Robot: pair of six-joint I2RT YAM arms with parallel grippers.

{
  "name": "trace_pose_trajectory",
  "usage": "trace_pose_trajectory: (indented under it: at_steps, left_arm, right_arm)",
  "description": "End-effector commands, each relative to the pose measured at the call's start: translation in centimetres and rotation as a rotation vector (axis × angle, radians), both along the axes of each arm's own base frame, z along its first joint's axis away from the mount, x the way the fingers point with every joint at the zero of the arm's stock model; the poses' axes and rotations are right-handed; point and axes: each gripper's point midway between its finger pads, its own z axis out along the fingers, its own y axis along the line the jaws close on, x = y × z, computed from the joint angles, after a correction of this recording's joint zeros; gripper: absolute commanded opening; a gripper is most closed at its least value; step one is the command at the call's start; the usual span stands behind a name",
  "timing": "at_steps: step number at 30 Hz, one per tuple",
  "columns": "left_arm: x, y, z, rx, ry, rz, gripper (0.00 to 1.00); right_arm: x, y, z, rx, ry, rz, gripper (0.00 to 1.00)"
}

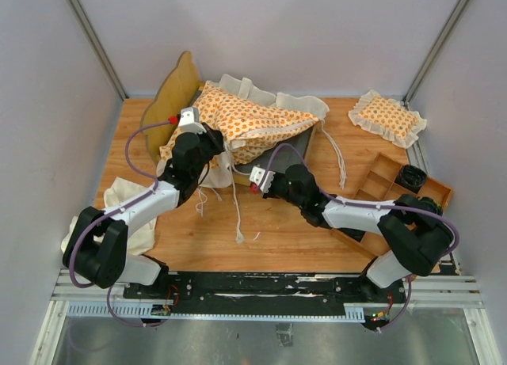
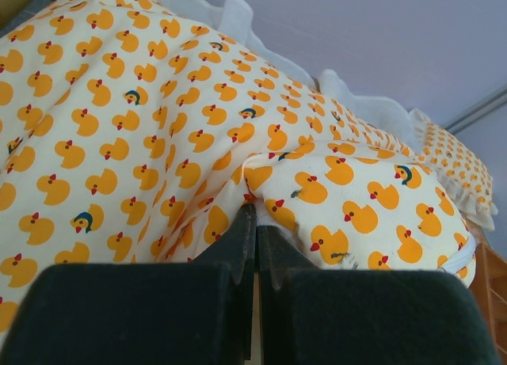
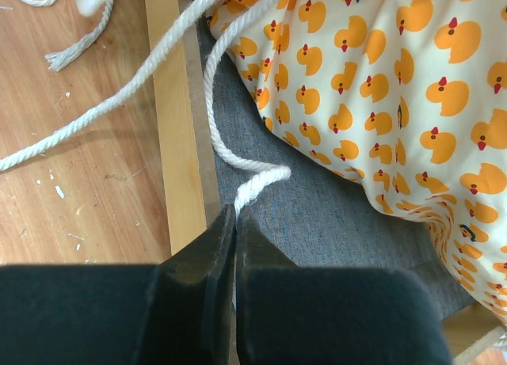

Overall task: Set up the pet bed
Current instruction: Cross the ropes on the bed frame.

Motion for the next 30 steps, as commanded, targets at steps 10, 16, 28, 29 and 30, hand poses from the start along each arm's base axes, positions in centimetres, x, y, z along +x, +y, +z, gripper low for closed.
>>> trace_pose_trajectory:
  at_steps: [10,16,28,29,30]
  left_arm:
    - [0.3,0.9,1.1,-0.018,-0.035,0.023,0.00]
    - [0.2,1.1,1.4,-0.015,-0.045,0.029,0.00]
    - [0.1,1.0,0.9,-0.019,-0.032,0.020,0.00]
    - [0.0,1.0,1.0,-0.020,-0.033,0.020,0.00]
    - [0.0,1.1,1.0,-0.019,-0.035,0.022,0.00]
  right_arm:
    - [0.6,0.0,3.2,0.237,0.109,-0.092,0.00]
    - [1.0,-2.1,3.6,0.356,0.297,-0.169,0.00]
    - [-0.3,-2.6,0.0,0.440,0.623,-0.279,0.00]
    - [-0.3,-2.3,-0.1,0.442,0.640,-0.277,0.00]
    - [-0.4,-1.8,-0.2,0.446,0.650,-0.268,0.00]
